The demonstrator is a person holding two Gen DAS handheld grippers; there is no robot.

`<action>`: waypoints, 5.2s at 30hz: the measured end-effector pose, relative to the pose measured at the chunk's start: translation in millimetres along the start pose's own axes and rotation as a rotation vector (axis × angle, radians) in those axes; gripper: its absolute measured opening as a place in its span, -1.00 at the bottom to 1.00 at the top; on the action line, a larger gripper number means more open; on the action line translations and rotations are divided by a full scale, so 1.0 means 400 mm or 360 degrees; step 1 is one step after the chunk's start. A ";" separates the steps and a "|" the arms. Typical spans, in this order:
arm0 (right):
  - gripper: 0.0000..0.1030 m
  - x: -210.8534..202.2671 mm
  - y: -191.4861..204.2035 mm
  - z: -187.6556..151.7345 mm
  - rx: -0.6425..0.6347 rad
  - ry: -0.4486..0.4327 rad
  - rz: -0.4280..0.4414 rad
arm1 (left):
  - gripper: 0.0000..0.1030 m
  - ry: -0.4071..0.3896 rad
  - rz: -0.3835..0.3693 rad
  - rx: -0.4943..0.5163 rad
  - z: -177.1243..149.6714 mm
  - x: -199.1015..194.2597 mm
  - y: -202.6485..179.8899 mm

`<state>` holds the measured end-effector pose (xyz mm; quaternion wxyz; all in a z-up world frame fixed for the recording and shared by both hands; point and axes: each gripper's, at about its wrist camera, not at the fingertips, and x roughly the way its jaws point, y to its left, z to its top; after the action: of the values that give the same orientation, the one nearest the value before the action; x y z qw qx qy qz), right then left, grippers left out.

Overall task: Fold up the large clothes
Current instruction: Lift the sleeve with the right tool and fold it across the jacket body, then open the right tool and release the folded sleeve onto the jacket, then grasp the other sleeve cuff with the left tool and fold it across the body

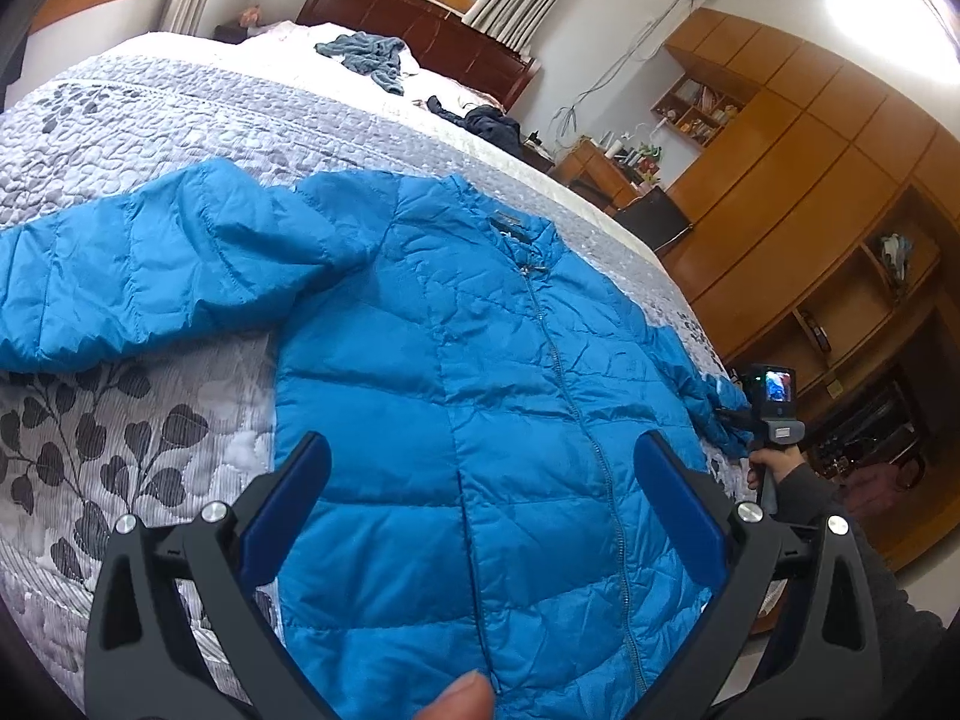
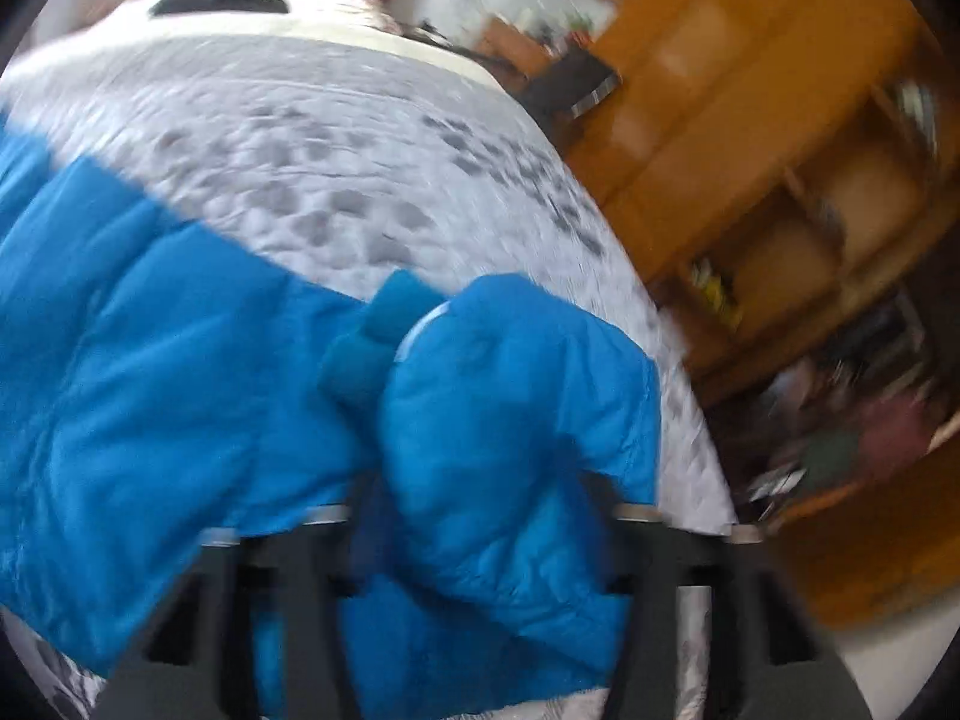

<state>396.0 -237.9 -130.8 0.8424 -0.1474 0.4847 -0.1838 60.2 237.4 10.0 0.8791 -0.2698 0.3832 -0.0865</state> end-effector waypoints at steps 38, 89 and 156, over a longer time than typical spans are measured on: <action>-0.73 -0.806 0.753 0.102 -0.0381 -0.0577 0.1336 | 0.95 -0.0086 -0.0036 -0.0130 -0.008 -0.119 0.078; -0.31 -0.389 0.499 -0.008 -0.0082 -0.0149 0.1309 | 0.94 0.0038 -0.0298 -0.0394 0.254 0.070 0.146; -0.02 -0.510 0.372 -0.188 0.0140 -0.0389 0.1764 | -0.80 -0.0444 0.0116 -0.0083 0.424 -0.106 -0.083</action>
<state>261.1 -18.6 -75.4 0.8682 0.1439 0.3804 0.2842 154.9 293.9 149.7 0.9191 -0.2878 0.2691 -0.0063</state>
